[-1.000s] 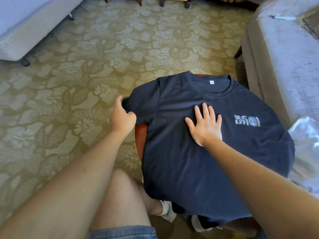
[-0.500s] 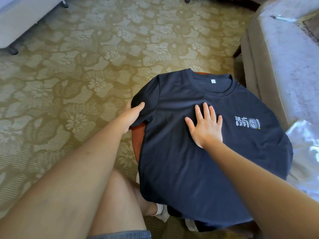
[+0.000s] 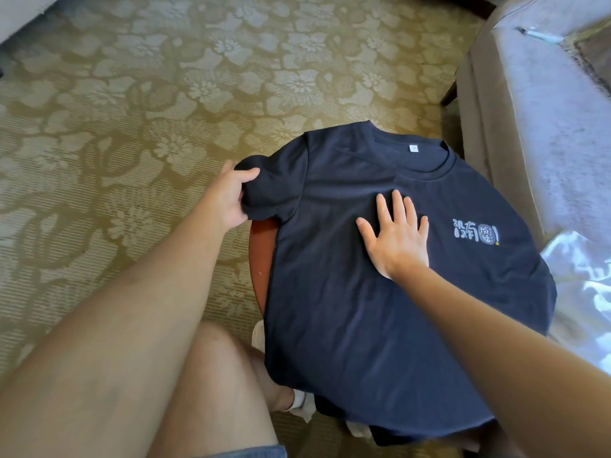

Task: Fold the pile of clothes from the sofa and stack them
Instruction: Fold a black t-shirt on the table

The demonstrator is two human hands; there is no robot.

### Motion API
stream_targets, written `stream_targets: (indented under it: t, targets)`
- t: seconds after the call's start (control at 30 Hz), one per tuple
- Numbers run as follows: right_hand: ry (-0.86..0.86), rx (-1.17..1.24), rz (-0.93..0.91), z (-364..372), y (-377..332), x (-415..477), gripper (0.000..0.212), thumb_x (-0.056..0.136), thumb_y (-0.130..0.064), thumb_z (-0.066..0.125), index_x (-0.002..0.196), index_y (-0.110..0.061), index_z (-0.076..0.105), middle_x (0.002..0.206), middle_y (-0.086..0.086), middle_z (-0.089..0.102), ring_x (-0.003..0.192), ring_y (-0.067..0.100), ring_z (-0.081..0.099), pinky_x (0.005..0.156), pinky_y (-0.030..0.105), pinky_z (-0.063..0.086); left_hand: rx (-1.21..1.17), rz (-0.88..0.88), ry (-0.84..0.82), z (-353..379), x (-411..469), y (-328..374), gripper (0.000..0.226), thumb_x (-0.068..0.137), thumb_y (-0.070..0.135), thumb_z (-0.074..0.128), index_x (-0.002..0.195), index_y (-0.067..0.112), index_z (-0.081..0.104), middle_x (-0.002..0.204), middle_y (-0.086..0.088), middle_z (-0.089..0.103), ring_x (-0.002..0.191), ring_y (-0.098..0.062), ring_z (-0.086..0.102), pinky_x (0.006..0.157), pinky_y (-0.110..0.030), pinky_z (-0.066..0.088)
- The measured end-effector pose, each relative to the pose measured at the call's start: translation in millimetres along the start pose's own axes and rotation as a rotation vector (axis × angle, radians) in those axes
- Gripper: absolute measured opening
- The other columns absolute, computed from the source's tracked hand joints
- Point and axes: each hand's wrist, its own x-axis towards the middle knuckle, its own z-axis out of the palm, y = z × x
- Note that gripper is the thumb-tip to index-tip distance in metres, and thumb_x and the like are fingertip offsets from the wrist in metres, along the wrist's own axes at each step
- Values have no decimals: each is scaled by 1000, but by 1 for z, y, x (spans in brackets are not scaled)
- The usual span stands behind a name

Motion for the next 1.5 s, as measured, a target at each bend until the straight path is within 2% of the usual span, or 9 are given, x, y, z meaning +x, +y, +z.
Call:
stream_targets:
  t: [0.13, 0.33, 0.47, 0.73, 0.9, 1.1, 1.2, 1.3, 1.5]
  targets:
    - [3, -6, 5, 0, -1, 0, 71, 95, -64, 16, 155, -28, 4, 163, -2, -7, 149, 18, -11, 120, 50, 0, 263, -43, -2, -6, 3, -2, 87, 93, 17, 64, 154, 35, 5, 156, 2, 31, 131, -22, 46, 91, -39, 47]
    - [0, -8, 10, 0, -1, 0, 71, 95, -64, 16, 155, -28, 3, 163, -2, -7, 149, 18, -11, 120, 49, 0, 490, 159, 4, 0, 5, -3, 65, 96, 5, 53, 147, 39, 34, 156, 5, 32, 140, -17, 34, 113, -39, 34]
    - [-11, -16, 12, 0, -2, 0, 71, 95, -64, 16, 155, -28, 2, 163, -2, -8, 149, 18, -12, 120, 49, -1, 632, 231, 83, 8, 3, -3, 52, 96, 0, 49, 143, 24, 47, 150, -3, 40, 137, -21, 39, 99, -25, 38]
    - [-31, -63, -44, -4, -35, 4, 77, 92, -69, 11, 155, -26, 0, 162, 2, -12, 148, 23, -15, 118, 55, -2, 574, 170, 153, -12, -12, 21, 82, 89, 8, 65, 155, 24, 18, 153, 1, 35, 136, -21, 40, 95, -31, 40]
    - [-76, -2, -70, -2, -75, 9, 80, 92, -71, 12, 155, -24, -3, 162, 4, -14, 148, 26, -15, 117, 57, -3, 981, 246, 218, -15, -29, 54, 92, 86, 2, 62, 156, 23, 7, 160, -2, 18, 143, -26, 27, 104, -35, 36]
    - [-134, 46, -99, -23, -59, 2, 83, 90, -74, 17, 155, -26, -3, 161, 4, -17, 148, 24, -16, 117, 56, -5, 1436, 331, 118, 35, -50, 67, 89, 88, 2, 53, 156, 22, -2, 163, -4, 0, 143, -34, 25, 102, -38, 39]
    - [-10, 64, -99, -30, -25, -16, 78, 92, -71, 21, 155, -27, 2, 162, 3, -14, 148, 23, -15, 118, 55, -4, 1341, 410, -77, 71, -60, 53, 97, 86, 16, 65, 155, 33, -1, 162, 2, 5, 145, -26, 22, 101, -31, 34]
    - [16, 33, -49, -30, 18, -27, 76, 94, -68, 23, 155, -27, 5, 162, 4, -11, 149, 23, -13, 118, 53, -3, 1146, 580, -29, 96, -65, 25, 85, 87, 37, 65, 153, 33, 12, 157, 2, 18, 141, -25, 29, 111, -38, 31]
    - [-13, 42, 29, -4, 68, -49, 73, 94, -67, 18, 155, -28, 8, 163, -1, -7, 149, 20, -11, 119, 54, 1, 1774, 349, 23, 95, -52, -69, 82, 94, 68, 23, 155, 21, -6, 162, -7, -15, 148, -29, -15, 119, -55, -2]
